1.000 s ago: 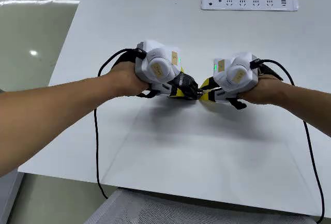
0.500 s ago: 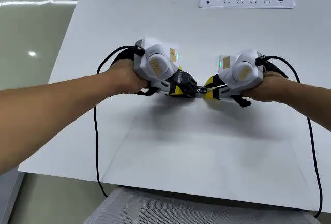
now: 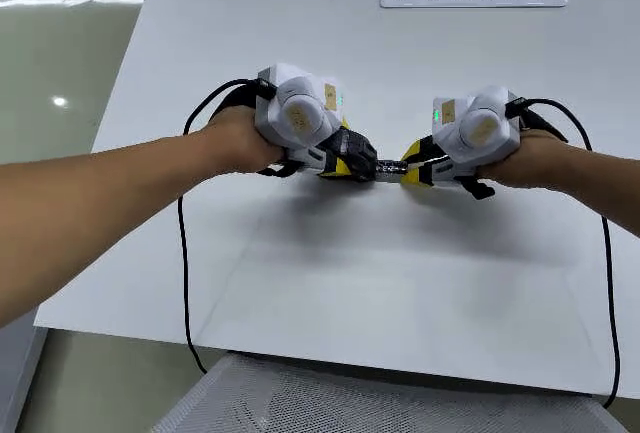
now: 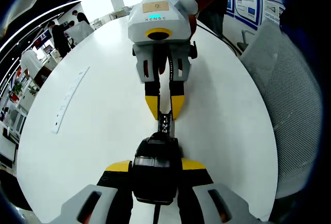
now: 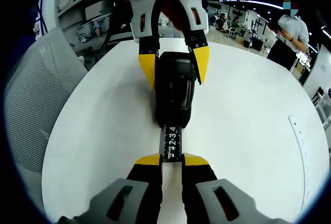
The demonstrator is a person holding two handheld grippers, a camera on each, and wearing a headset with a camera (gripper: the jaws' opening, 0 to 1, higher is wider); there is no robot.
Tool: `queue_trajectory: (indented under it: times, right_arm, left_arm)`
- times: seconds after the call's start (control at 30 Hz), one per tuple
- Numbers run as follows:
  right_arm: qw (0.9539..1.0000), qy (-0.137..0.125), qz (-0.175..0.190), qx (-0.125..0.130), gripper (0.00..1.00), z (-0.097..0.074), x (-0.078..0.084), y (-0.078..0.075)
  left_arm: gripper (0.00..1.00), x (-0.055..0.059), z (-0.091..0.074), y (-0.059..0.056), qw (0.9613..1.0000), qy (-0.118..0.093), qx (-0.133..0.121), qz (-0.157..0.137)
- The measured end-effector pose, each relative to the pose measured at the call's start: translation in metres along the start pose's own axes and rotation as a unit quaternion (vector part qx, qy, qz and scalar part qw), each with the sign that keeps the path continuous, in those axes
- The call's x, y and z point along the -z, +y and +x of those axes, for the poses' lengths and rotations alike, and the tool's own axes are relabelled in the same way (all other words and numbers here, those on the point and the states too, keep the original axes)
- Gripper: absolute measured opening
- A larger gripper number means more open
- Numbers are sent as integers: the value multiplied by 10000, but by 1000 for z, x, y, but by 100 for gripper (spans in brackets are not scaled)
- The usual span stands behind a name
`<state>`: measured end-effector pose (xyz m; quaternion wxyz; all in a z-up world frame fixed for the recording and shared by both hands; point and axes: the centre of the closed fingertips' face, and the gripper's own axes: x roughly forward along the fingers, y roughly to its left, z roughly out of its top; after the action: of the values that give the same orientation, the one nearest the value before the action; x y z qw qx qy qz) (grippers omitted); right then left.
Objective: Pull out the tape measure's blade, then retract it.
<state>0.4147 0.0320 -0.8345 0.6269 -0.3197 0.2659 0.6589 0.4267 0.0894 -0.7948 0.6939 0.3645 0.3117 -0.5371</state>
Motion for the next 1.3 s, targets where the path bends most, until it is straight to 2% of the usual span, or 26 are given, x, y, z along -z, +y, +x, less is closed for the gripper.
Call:
queue_trajectory:
  times: [0.47, 1.3]
  right_arm:
    - [10000, 29, 30, -15, 9, -11, 10, 0]
    - [9997, 125, 200, -7, 9, -35, 38, 1]
  left_arm:
    - [29, -1, 0, 0, 10000, 20, 13, -12]
    - [29, -1, -1, 1, 10000, 62, 14, -43]
